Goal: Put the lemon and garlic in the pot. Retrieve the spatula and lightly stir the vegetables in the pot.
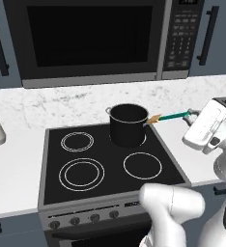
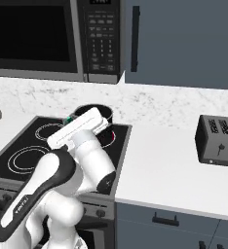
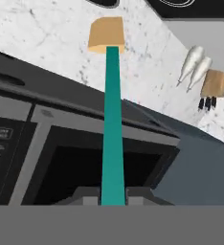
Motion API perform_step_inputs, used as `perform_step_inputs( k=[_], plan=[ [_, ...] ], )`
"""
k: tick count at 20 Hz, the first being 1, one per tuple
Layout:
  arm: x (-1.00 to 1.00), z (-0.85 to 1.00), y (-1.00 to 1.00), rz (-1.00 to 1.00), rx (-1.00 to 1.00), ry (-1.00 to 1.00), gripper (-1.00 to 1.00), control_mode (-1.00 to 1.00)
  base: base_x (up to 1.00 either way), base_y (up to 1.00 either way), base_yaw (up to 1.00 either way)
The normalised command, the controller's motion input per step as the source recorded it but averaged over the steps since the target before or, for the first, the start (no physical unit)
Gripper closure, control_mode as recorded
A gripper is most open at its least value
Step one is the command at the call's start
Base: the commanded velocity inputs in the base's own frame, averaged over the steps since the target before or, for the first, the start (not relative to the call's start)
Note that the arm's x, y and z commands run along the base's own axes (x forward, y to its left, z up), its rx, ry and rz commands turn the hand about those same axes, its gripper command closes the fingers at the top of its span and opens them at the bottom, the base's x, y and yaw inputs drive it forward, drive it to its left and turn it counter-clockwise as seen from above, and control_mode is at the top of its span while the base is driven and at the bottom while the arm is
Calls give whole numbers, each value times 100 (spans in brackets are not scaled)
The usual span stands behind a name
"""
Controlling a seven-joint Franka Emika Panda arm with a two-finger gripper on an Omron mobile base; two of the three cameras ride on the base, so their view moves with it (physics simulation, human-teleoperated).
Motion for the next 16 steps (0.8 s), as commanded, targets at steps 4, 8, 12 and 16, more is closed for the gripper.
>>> perform_step_inputs(
  k=[4,8,12,16],
  plan=[
    [78,0,0,-30,31,11,100,-100,0,0,0],
    [77,-1,2,-26,32,19,100,-100,0,0,0],
    [78,-15,12,-23,31,23,100,-100,0,0,0],
    [82,-11,18,-20,29,19,100,-100,0,0,0]
  ],
)
